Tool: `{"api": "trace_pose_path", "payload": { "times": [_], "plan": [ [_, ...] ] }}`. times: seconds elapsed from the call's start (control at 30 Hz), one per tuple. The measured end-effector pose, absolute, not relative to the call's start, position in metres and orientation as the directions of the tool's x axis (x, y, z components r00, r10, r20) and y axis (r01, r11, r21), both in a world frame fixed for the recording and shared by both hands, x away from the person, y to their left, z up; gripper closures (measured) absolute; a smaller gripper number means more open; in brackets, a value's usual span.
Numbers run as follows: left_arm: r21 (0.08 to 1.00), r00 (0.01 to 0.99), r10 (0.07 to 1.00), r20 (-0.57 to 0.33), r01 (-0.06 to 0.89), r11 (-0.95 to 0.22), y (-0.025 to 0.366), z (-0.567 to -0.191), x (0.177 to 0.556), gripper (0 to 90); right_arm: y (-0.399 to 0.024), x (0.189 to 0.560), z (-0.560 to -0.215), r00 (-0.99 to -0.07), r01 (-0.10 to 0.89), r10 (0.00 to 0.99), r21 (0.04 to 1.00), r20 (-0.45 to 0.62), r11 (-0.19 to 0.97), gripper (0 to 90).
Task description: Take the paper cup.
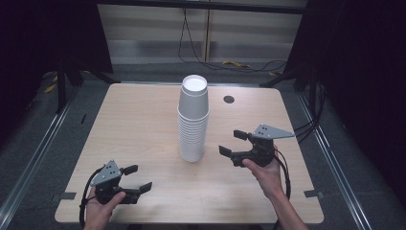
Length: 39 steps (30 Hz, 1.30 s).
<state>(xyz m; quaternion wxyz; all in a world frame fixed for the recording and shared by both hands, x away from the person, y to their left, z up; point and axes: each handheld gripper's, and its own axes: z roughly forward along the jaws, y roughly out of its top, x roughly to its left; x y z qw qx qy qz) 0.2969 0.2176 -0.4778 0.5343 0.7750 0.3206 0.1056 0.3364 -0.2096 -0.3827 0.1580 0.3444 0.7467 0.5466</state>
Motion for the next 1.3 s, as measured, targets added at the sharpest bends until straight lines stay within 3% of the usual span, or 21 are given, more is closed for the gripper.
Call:
{"api": "trace_pose_path", "payload": {
  "times": [1.3],
  "plan": [
    [0.895,0.777,0.603,-0.181,0.385,-0.227,0.217,-0.479,0.298,16.0,-0.177,0.374,-0.312,-0.803,0.279,0.586,0.937,0.109,0.208,14.2]
  ]
}}
